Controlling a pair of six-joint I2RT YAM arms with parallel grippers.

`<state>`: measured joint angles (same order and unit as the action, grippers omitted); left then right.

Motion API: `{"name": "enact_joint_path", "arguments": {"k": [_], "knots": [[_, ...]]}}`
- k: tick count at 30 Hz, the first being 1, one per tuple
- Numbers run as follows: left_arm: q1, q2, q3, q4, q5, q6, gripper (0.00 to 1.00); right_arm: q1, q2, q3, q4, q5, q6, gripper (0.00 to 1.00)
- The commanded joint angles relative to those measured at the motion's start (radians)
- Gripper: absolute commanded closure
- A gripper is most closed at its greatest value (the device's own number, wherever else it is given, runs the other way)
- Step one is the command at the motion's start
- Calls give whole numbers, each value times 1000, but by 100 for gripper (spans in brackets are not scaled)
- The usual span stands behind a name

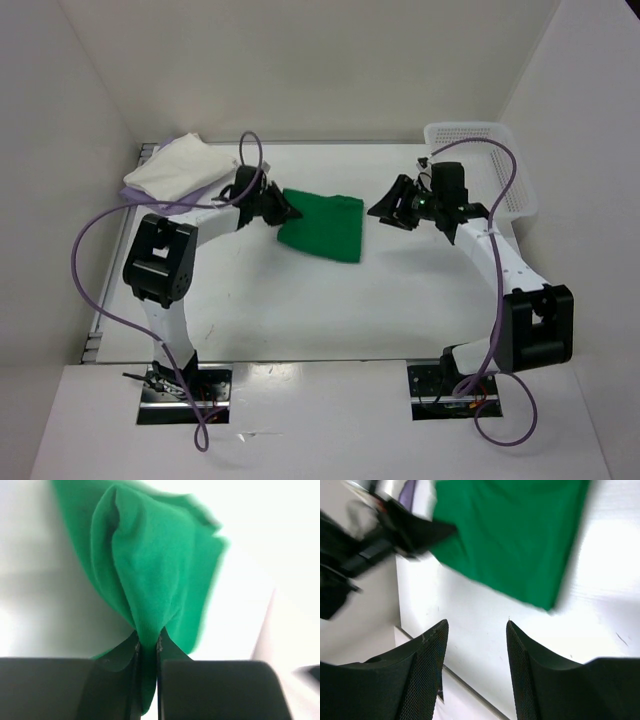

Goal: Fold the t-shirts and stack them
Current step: Put the neatly folded tshirt into the corner of the board with the left arm

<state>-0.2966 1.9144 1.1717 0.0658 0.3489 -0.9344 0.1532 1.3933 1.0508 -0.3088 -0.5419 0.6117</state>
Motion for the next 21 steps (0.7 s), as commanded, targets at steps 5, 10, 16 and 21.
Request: {"name": "enact_joint_path", "arguments": {"k": [5, 10, 16, 21], "knots": [[181, 21, 481, -95, 33, 97, 98, -44, -82, -74, -27, -19, -23, 44], [411, 11, 568, -104, 53, 97, 98, -44, -82, -74, -46, -32, -32, 44], [681, -67, 193, 14, 53, -33, 6, -53, -62, -43, -46, -75, -32, 44], [734, -284, -70, 3, -49, 19, 0, -53, -34, -31, -55, -84, -50, 43]]}}
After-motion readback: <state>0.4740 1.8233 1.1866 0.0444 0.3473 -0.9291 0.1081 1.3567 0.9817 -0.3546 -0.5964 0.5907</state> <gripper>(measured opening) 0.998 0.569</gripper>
